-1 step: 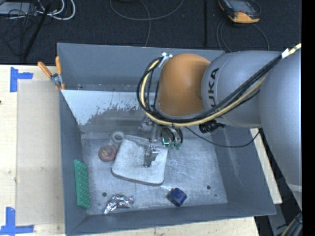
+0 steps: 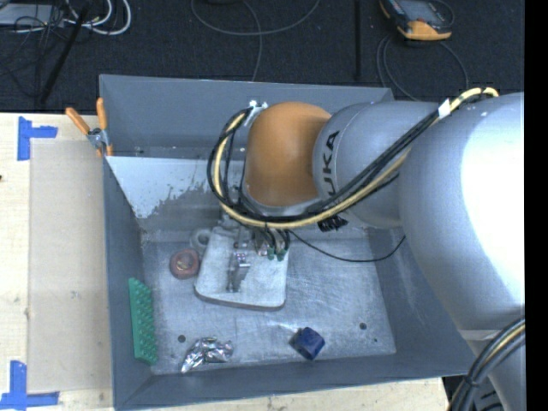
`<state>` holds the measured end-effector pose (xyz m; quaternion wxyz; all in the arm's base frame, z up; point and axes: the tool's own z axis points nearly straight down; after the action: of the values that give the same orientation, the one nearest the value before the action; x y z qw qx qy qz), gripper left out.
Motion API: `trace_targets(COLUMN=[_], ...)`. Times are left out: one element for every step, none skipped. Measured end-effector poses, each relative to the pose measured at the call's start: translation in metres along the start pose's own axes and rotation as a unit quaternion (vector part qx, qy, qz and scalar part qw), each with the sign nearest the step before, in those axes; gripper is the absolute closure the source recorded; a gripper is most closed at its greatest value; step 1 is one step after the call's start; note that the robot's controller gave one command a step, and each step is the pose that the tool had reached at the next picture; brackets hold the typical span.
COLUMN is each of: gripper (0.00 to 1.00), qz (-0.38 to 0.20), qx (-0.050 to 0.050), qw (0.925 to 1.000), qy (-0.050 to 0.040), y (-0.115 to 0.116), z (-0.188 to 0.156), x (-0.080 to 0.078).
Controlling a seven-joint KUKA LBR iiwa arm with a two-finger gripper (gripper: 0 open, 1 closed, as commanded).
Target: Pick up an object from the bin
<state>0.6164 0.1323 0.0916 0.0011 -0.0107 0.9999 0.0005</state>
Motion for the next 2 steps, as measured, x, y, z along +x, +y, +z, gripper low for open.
trace_targets(gripper=[0.0,0.0], qz=[0.028,0.16], qx=[0.0,0.002], qw=[0.9996,0.9872], qy=[0.0028,0.0003], y=[0.038,0.065], z=[-0.01,0.016], x=[0.045,-0.01])
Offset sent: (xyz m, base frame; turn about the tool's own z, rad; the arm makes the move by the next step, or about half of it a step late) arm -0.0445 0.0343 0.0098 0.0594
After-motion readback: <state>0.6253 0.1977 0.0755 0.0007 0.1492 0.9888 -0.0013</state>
